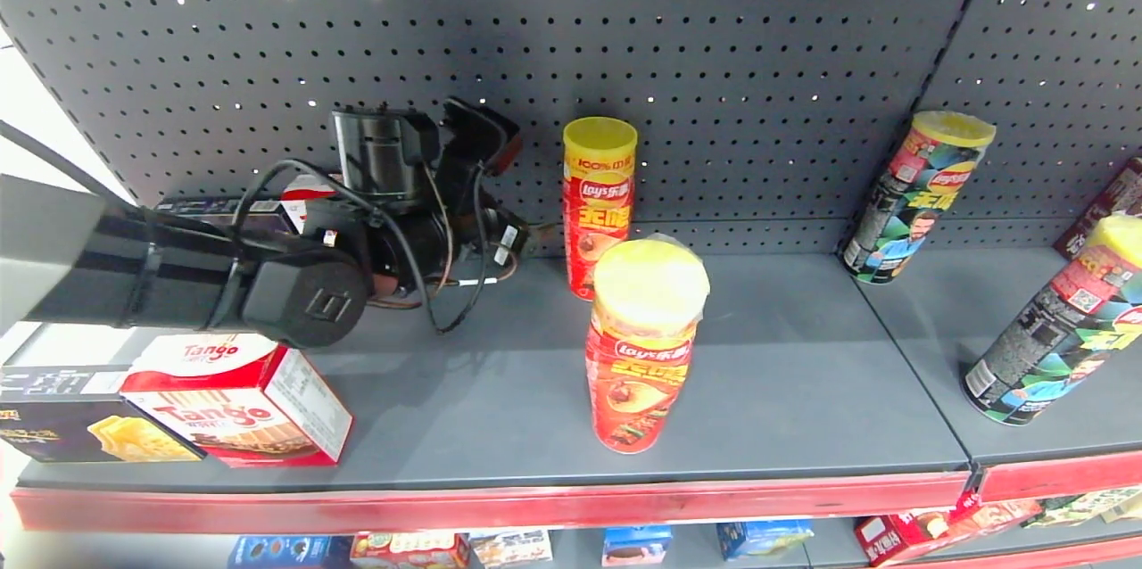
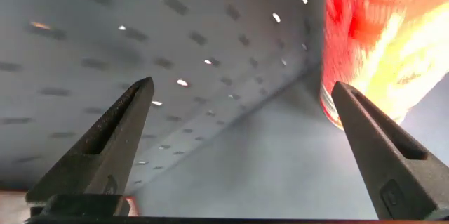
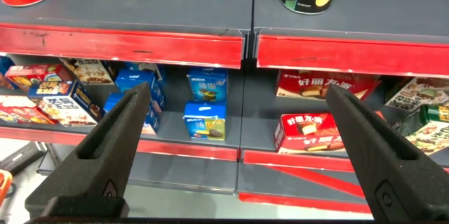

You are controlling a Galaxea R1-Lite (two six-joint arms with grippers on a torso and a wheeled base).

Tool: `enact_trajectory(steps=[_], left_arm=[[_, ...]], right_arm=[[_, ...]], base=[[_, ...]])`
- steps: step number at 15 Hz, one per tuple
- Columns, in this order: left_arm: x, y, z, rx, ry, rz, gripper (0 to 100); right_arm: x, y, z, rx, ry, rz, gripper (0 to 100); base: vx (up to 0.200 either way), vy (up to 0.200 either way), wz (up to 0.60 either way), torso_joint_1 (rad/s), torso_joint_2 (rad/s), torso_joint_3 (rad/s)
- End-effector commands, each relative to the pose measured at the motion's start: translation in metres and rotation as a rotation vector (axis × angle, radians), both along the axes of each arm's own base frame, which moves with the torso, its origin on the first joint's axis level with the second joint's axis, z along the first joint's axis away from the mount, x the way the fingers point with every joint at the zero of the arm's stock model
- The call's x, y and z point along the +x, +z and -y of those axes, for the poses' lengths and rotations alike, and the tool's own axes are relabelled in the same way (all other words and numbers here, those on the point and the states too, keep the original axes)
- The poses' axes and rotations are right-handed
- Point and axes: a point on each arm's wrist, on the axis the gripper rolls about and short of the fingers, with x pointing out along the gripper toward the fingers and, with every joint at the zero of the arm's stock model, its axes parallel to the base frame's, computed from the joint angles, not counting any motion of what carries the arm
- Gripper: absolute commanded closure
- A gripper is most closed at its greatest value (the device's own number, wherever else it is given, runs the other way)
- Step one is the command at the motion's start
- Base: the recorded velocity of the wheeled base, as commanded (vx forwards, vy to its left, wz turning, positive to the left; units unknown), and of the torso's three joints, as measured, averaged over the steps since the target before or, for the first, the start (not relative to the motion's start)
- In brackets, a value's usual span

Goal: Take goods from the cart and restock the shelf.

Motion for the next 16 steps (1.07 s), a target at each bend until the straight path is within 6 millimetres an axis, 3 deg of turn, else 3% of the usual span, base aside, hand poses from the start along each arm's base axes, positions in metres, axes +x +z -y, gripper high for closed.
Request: enact_trajectory(steps=[1,7,8,9,12,13,14,15,16], left_arm=[[-0.035,0.036,-0.015,-0.030,0.008,0.071,0],[-0.112,0.038,-0.042,-0.015,0.045,0.061,0],[-0.113,0.038,-0.042,-0.016,0.047,0.060,0],[-0.128,0.038,-0.050,-0.019,0.081,0.064,0],[-0.134,0.041,-0.054,-0.064,0.087,0.079,0],[-0.135,0.046,-0.053,-0.092,0.078,0.114,0],[-0.134,0.047,-0.052,-0.103,0.075,0.133,0],[-0.133,0.047,-0.052,-0.106,0.076,0.136,0],[-0.134,0.047,-0.052,-0.106,0.075,0.136,0]], right_arm=[[0.000,0.000,0.000,-0.001,0.001,-0.003,0],[0.000,0.000,0.000,-0.004,0.017,-0.002,0],[0.000,0.000,0.000,-0.004,0.018,-0.002,0],[0.000,0.000,0.000,-0.004,0.021,-0.002,0],[0.000,0.001,0.000,0.007,0.017,0.004,0],[-0.002,0.022,0.000,0.044,0.032,0.067,0],[0.000,0.062,0.000,0.113,0.062,0.085,0],[0.012,0.082,-0.003,0.141,0.113,0.000,0],[0.013,0.083,-0.003,0.139,0.119,-0.004,0]], base=[[0.000,0.000,0.00,0.000,0.00,0.000],[0.000,0.000,0.00,0.000,0.00,0.000],[0.000,0.000,0.00,0.000,0.00,0.000],[0.000,0.000,0.00,0.000,0.00,0.000],[0.000,0.000,0.00,0.000,0.00,0.000],[0.000,0.000,0.00,0.000,0.00,0.000],[0.000,0.000,0.00,0.000,0.00,0.000],[0.000,0.000,0.00,0.000,0.00,0.000],[0.000,0.000,0.00,0.000,0.00,0.000]])
